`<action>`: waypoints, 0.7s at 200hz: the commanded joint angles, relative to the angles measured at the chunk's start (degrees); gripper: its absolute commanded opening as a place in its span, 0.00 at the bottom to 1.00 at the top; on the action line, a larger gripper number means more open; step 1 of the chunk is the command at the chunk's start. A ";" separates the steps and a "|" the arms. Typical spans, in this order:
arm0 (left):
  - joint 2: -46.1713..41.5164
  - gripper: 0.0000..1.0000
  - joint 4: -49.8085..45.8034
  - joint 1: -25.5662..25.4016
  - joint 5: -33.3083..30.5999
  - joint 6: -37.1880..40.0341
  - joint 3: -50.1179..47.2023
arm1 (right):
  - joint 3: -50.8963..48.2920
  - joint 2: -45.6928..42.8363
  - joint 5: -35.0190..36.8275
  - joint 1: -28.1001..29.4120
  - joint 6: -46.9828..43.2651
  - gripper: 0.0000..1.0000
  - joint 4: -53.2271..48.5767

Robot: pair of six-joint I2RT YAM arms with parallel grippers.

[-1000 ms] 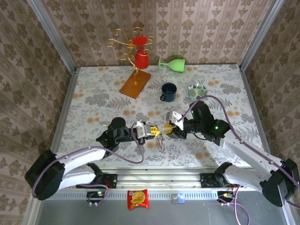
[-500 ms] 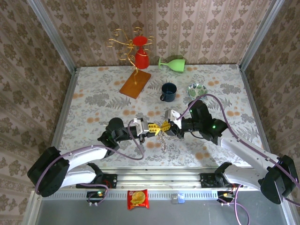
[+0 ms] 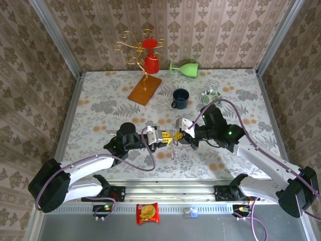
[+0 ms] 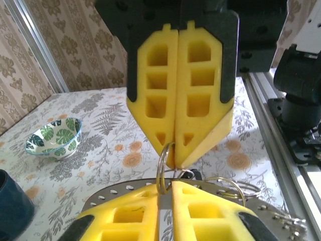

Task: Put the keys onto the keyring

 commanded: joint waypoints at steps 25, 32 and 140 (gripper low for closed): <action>-1.47 0.14 -8.40 -0.09 -2.59 6.18 3.53 | 6.90 3.49 6.52 4.16 -7.76 0.00 -10.45; -1.55 0.15 -8.47 -0.05 -2.53 6.18 3.62 | 7.33 4.00 7.27 4.63 -7.99 0.00 -12.16; -2.24 0.00 -7.06 0.61 1.32 4.85 3.20 | 4.32 0.96 7.40 3.39 -3.57 0.21 -5.82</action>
